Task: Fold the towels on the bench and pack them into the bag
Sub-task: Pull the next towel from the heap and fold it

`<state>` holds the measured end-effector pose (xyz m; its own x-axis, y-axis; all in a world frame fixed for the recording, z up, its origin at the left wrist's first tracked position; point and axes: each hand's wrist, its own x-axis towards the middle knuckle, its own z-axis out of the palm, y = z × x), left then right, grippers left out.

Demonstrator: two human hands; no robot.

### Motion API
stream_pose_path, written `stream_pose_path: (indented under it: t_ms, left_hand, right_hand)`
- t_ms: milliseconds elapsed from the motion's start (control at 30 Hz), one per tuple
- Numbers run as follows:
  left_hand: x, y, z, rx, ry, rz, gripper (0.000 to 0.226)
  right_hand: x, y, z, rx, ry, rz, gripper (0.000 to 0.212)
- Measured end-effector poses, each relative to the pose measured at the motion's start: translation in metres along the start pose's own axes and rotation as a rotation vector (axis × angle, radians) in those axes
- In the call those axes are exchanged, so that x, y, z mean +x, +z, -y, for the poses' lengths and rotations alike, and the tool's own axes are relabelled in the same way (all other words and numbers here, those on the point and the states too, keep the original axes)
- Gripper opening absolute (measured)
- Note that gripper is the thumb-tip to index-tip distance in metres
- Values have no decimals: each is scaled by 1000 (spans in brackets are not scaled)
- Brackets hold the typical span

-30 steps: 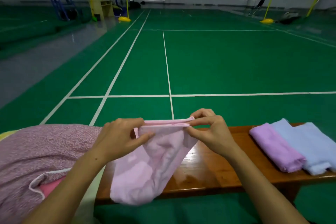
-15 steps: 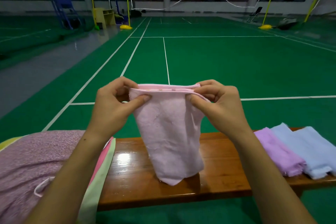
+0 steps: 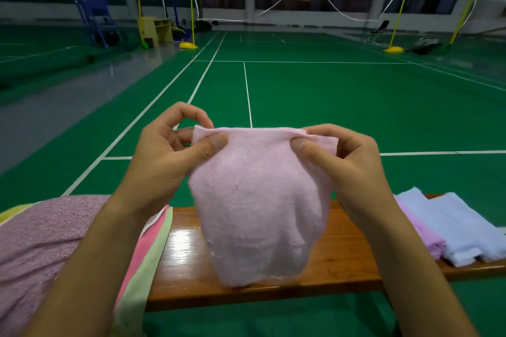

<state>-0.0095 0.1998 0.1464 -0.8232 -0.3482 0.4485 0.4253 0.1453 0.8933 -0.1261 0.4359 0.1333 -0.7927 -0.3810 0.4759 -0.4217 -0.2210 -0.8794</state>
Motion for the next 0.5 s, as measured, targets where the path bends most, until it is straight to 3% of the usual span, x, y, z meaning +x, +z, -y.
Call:
stream_pose_path:
  t_ms: [167, 500]
  left_hand:
    - [5, -2, 24, 116, -27, -20, 31]
    - [25, -8, 211, 444, -319, -97, 23]
  right_hand:
    - [7, 2, -29, -117, 50, -31, 9]
    - [30, 14, -211, -488, 333, -22, 16]
